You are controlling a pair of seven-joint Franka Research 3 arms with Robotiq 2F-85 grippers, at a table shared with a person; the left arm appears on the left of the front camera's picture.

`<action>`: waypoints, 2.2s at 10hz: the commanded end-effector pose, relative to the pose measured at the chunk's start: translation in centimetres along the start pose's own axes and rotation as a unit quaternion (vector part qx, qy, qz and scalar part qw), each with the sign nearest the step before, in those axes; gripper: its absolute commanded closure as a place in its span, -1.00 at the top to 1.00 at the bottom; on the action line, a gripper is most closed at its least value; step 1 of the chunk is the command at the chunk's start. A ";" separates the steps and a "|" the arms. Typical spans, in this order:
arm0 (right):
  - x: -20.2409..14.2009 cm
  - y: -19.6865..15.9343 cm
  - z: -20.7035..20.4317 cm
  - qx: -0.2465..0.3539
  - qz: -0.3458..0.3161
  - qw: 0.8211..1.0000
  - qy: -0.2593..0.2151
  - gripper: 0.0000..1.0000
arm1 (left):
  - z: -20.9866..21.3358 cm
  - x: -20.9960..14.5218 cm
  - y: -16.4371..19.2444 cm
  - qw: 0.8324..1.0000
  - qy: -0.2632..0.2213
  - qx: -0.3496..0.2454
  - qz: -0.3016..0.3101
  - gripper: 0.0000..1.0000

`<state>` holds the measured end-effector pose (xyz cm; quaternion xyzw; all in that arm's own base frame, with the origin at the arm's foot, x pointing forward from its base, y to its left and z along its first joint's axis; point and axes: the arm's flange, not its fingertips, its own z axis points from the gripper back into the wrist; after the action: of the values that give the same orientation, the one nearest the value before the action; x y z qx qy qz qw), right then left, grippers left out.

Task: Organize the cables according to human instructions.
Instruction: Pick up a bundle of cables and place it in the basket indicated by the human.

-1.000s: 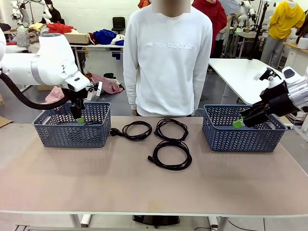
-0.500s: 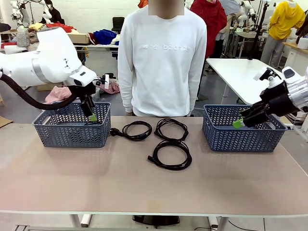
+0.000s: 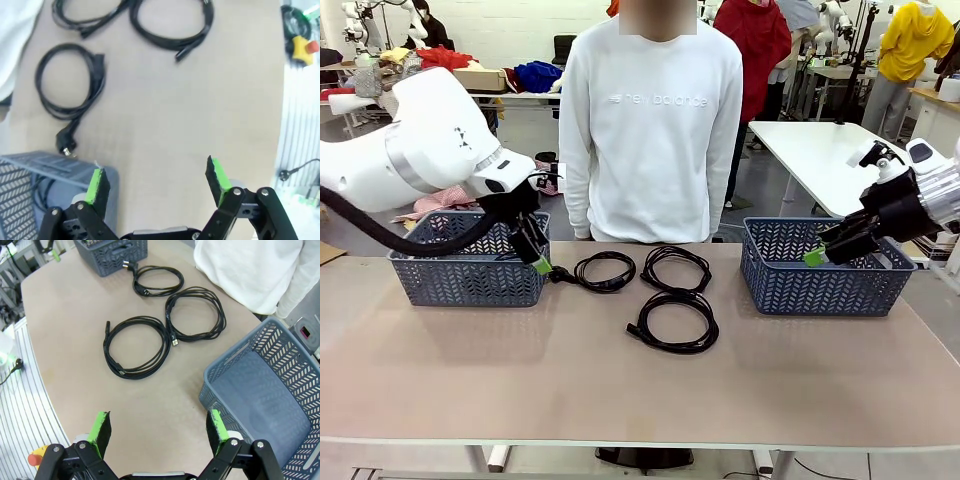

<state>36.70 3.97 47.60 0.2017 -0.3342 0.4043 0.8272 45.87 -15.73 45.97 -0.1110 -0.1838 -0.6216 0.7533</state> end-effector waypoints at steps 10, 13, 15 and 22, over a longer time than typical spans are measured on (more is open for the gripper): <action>0.0 -0.5 -0.2 0.008 0.010 1.000 -0.014 1.00 | -0.7 -0.5 -3.4 0.999 -0.027 -0.027 -0.009 1.00; 0.0 -0.5 -0.2 0.008 0.010 1.000 -0.014 1.00 | -0.7 -0.5 -3.4 0.999 -0.027 -0.027 -0.009 1.00; 0.0 -0.5 -0.2 0.008 0.010 1.000 -0.014 1.00 | -0.7 -0.5 -3.4 0.999 -0.027 -0.027 -0.009 1.00; 0.0 -0.5 -0.2 0.008 0.010 1.000 -0.014 1.00 | -0.7 -0.5 -3.4 0.999 -0.027 -0.027 -0.009 1.00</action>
<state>36.70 3.95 47.60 0.2015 -0.3343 0.4041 0.8272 42.51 -16.24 44.73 -0.1453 -0.1878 -0.6297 0.7397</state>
